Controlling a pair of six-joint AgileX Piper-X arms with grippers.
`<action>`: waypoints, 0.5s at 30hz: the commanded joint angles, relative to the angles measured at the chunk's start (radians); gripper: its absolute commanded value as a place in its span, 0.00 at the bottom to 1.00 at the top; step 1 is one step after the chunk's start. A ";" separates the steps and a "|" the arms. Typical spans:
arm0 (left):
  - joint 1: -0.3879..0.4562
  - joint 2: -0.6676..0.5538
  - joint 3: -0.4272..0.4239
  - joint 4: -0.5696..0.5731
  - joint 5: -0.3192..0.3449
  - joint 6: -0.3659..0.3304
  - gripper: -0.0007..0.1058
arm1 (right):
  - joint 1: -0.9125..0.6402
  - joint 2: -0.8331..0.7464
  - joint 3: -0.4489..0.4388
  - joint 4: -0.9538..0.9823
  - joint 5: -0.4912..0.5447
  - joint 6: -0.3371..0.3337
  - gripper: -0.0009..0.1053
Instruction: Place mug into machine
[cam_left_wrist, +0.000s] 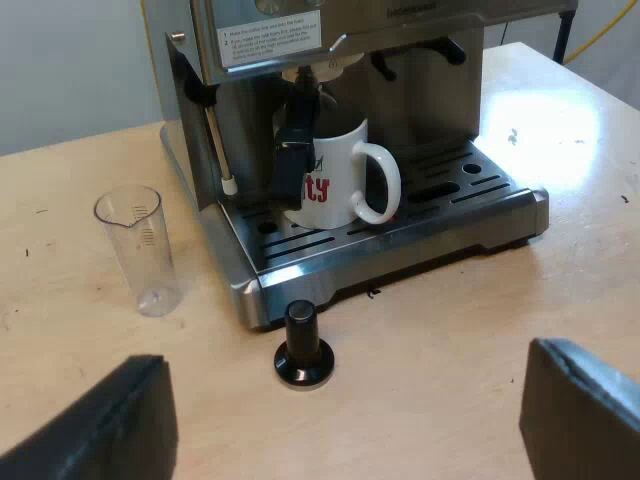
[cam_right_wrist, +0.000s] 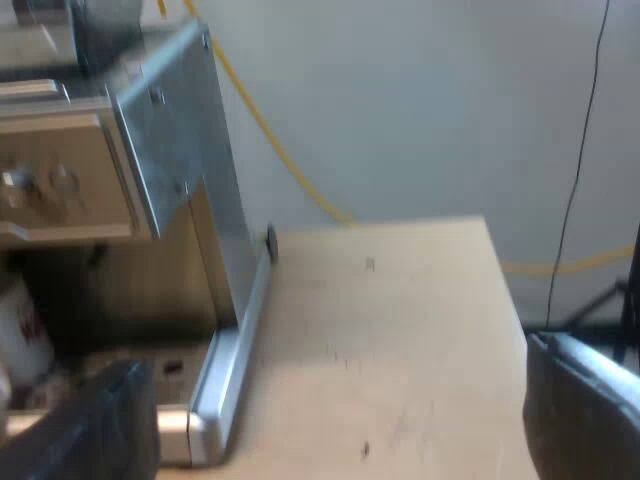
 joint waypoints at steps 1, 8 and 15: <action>0.000 -0.140 -0.006 0.000 -0.012 -0.005 0.68 | -0.004 -0.041 0.013 -0.002 0.009 -0.012 0.77; 0.000 -0.140 0.000 -0.012 -0.052 -0.005 0.68 | -0.004 -0.041 0.060 -0.027 0.003 -0.012 0.77; 0.000 -0.139 0.086 -0.116 -0.088 -0.009 0.68 | -0.004 -0.041 0.146 -0.084 0.009 -0.012 0.77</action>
